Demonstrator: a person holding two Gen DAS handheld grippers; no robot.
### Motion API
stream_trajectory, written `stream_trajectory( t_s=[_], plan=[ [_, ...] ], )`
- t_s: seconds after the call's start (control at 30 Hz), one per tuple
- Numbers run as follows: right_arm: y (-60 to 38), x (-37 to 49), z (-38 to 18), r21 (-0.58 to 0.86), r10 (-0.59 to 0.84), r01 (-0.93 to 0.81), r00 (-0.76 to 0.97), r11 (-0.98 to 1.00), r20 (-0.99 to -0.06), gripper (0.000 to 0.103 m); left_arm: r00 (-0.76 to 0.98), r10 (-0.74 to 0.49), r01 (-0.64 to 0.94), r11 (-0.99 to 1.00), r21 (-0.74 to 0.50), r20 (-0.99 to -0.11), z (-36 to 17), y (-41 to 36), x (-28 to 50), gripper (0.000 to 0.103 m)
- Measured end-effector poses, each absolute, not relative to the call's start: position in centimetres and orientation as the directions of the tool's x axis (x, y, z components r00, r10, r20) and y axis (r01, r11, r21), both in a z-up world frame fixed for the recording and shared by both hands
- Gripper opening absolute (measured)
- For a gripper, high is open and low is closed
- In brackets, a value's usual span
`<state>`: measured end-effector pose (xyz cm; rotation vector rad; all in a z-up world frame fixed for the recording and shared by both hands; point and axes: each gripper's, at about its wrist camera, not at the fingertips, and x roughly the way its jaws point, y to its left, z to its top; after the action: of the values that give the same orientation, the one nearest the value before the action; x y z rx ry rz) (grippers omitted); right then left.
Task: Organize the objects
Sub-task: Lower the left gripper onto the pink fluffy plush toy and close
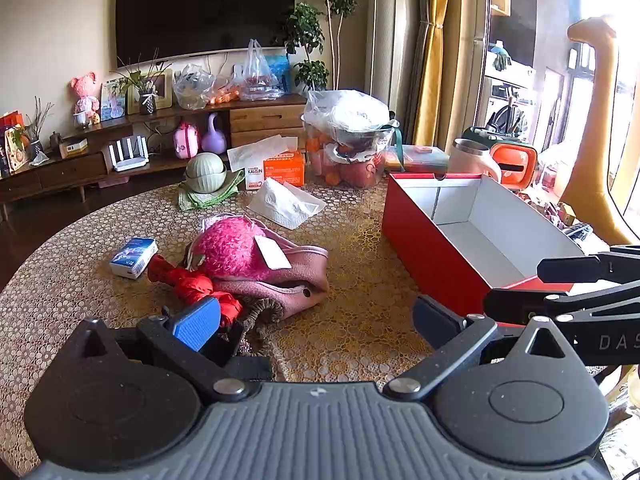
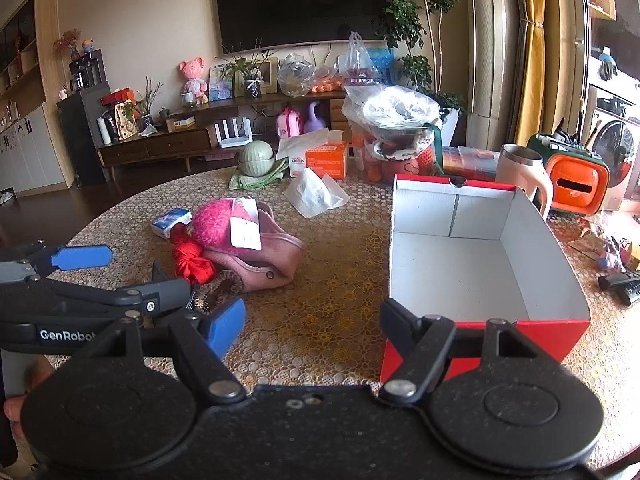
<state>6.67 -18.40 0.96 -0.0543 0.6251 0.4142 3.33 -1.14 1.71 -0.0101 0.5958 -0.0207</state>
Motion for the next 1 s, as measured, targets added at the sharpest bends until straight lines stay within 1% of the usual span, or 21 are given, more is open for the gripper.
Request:
stream_trajectory(
  t_s=[0.43, 0.6, 0.9, 1.0],
  plan=[
    [-20.0, 10.1, 0.2, 0.067, 0.341, -0.383, 0.712, 0.921, -0.614, 0.074, 0.804, -0.021, 0.006, 1.000, -0.027, -0.594, 0.6, -0.4, 6.7, 0.103],
    [-22.4, 12.1, 0.0, 0.037, 0.277, -0.326, 0.731, 0.944, -0.624, 0.074, 0.796, 0.011, -0.016, 1.000, -0.003, -0.606, -0.2, 0.6, 8.2, 0.103],
    [-27.4, 15.9, -0.3, -0.019, 0.148, -0.207, 0.759, 0.978, -0.634, 0.074, 0.814, 0.080, -0.048, 0.996, 0.071, -0.576, -0.8, 2.3, 12.5, 0.103],
    [-28.8, 17.0, -0.4, -0.045, 0.102, -0.169, 0.765, 0.985, -0.636, 0.074, 0.807, 0.094, -0.041, 0.994, 0.105, -0.583, -1.4, 3.0, 14.5, 0.103]
  ],
)
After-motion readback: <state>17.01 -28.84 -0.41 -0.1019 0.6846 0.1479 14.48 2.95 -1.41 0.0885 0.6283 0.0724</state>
